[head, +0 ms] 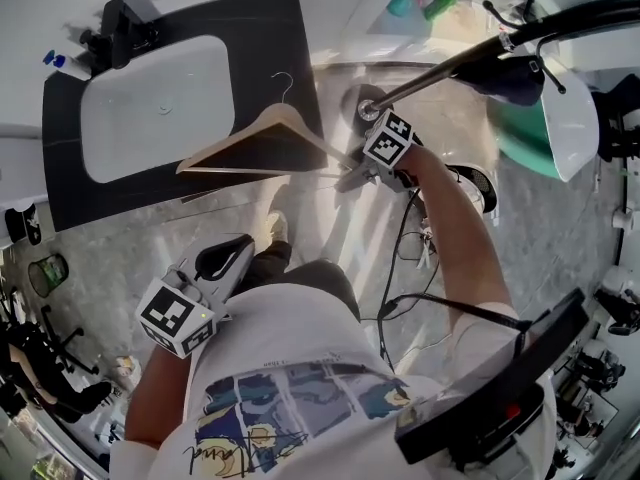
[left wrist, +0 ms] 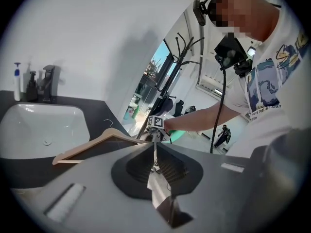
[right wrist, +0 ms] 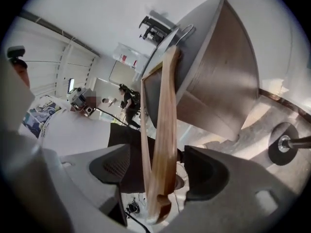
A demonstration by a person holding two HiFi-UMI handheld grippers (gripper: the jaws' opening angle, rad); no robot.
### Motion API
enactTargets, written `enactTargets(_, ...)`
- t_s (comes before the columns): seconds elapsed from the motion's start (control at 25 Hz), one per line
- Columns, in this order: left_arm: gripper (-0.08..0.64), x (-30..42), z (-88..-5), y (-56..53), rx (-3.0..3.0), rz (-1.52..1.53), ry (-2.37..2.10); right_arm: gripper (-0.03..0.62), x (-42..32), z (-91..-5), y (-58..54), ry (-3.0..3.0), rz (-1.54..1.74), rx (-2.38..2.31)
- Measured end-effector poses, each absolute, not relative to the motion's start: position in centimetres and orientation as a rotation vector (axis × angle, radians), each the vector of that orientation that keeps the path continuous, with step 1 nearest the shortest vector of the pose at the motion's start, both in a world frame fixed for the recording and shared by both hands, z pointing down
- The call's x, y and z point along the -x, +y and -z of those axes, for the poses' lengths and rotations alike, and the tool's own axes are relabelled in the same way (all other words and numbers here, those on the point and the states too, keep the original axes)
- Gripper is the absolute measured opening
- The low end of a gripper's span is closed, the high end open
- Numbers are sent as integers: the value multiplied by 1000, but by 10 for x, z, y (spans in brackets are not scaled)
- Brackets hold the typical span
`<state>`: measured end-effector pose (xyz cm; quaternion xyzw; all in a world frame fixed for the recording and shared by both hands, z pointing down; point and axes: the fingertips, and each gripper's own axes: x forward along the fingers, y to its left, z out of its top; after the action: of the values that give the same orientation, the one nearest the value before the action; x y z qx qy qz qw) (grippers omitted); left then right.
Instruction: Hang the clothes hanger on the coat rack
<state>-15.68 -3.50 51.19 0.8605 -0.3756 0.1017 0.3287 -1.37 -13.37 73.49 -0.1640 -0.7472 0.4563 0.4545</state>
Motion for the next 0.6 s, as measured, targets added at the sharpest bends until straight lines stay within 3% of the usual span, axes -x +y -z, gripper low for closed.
enactTargets(0.32, 14, 166, -518, -43, -2200, -252, -1026, 322, 25, -752, -118, -1683, -1050, 568)
enactTargets(0.48, 2, 165, -522, -43, -2201, -242, -1026, 101, 24, -751, -111, -1680, -1008, 629)
enactTargets(0.6, 2, 165, -521, -45, -2202, -230, -1022, 61, 26, -747, -107, -1711, -990, 645)
